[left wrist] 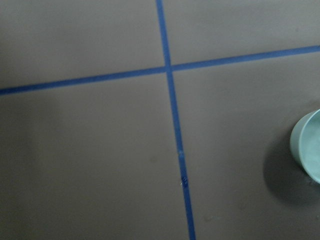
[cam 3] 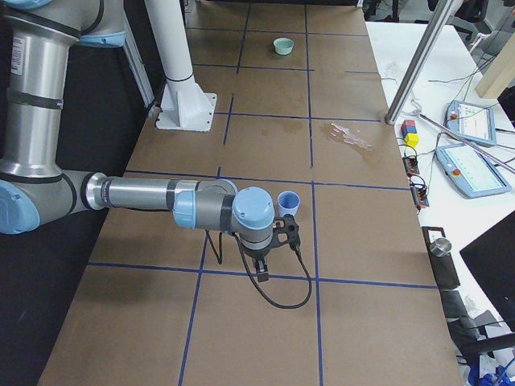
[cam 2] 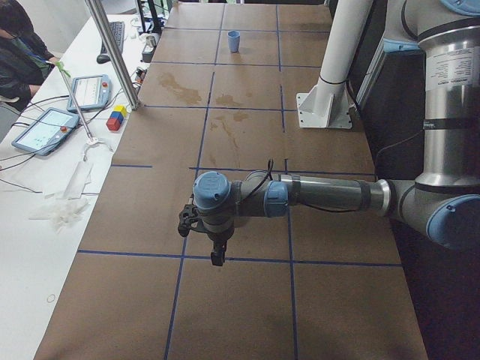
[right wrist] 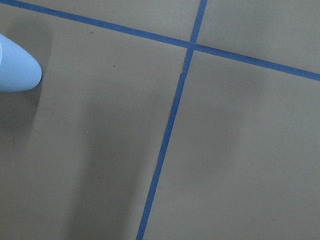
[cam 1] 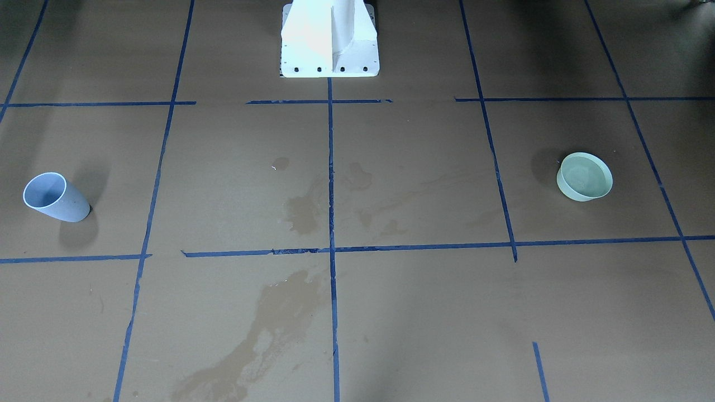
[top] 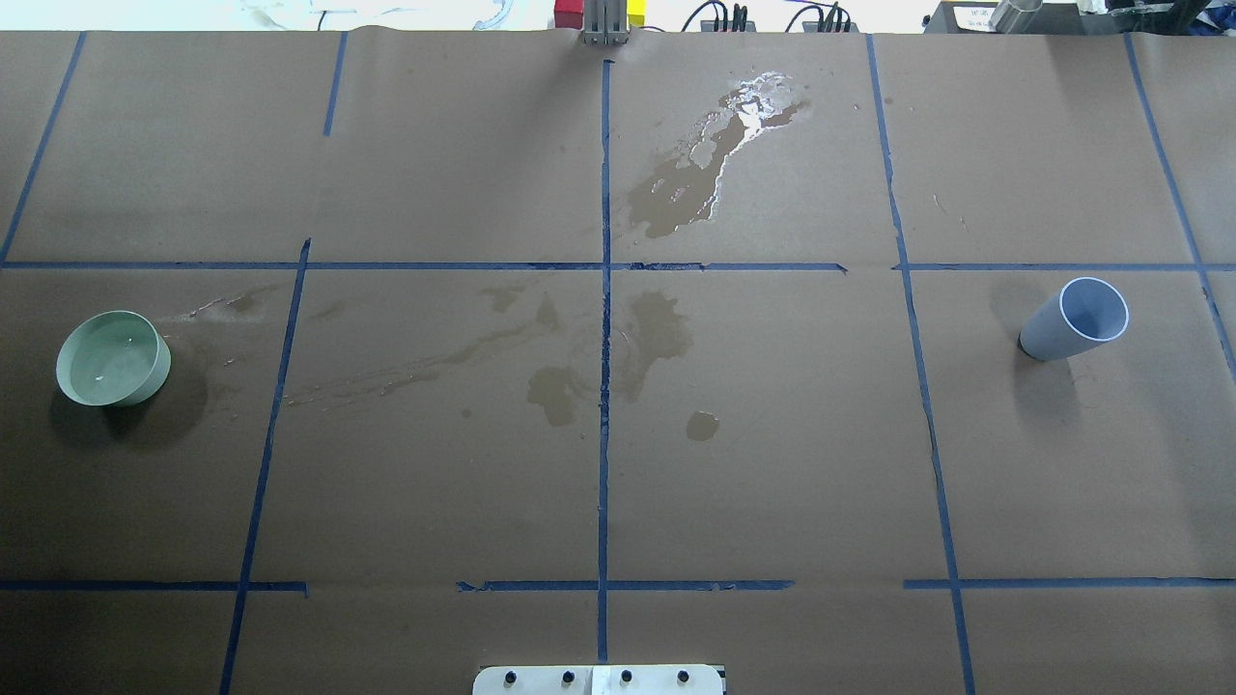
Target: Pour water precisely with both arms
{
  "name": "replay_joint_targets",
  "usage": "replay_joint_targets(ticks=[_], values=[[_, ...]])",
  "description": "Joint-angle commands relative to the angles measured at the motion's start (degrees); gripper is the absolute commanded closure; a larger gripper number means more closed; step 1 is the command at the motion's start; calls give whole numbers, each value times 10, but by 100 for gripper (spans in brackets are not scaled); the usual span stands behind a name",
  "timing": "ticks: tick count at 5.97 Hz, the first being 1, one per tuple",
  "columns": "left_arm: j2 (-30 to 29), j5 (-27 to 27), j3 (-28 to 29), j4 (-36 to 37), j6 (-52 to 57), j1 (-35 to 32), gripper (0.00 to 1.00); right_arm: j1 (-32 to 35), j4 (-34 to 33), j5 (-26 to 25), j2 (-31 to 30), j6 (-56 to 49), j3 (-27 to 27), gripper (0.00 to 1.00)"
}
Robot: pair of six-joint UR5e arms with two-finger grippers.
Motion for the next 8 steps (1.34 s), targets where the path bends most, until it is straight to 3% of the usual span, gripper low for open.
replay_joint_targets(ticks=[1,8], values=[[5,0,23,-8,0,0,0,-4,0,-2,4,4,-3,0],[1,2,11,-22,4,4,0,-8,3,2,4,5,-17,0]])
